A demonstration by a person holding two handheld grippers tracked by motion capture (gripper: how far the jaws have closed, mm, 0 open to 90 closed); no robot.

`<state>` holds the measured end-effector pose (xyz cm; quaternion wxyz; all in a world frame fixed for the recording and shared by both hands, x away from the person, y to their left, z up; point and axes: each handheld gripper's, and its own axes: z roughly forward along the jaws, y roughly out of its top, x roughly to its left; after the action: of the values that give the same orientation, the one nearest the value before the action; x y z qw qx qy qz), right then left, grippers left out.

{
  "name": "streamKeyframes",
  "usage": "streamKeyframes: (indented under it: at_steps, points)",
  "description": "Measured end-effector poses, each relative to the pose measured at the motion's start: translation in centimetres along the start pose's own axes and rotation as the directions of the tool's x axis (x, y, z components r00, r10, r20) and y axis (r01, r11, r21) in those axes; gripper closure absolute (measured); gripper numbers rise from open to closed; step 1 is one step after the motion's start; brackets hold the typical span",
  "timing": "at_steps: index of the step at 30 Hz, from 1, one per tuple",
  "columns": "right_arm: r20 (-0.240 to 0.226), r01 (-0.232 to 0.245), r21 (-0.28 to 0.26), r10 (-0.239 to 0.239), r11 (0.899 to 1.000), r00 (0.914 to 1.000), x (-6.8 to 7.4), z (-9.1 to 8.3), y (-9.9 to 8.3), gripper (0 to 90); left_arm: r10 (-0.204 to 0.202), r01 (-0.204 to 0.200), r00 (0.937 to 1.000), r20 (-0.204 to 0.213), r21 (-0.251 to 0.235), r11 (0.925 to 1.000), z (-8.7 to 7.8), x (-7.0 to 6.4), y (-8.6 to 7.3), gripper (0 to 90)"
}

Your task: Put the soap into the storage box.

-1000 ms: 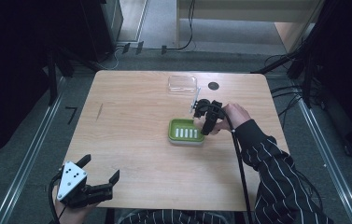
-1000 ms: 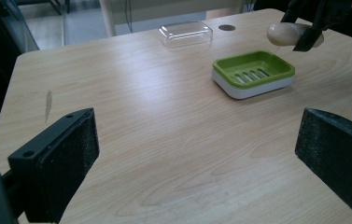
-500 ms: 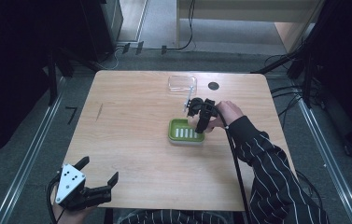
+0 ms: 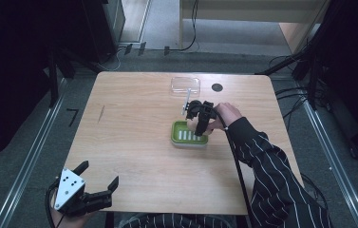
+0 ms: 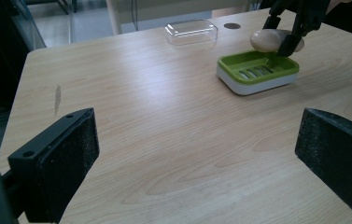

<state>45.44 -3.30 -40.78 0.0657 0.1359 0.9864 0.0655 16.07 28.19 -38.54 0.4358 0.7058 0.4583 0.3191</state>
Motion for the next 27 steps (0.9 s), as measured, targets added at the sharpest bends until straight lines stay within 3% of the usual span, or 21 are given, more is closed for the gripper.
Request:
streamKeyframes:
  at_steps: [27]
  points:
    - [-0.003, 0.07, -0.012, -0.07, 0.997, 0.9975, 1.1, 1.7, 2.0, 33.3, -0.004, 0.004, 0.9999, -0.01, -0.001, 1.0, -0.4, 0.0, -0.2, 0.0]
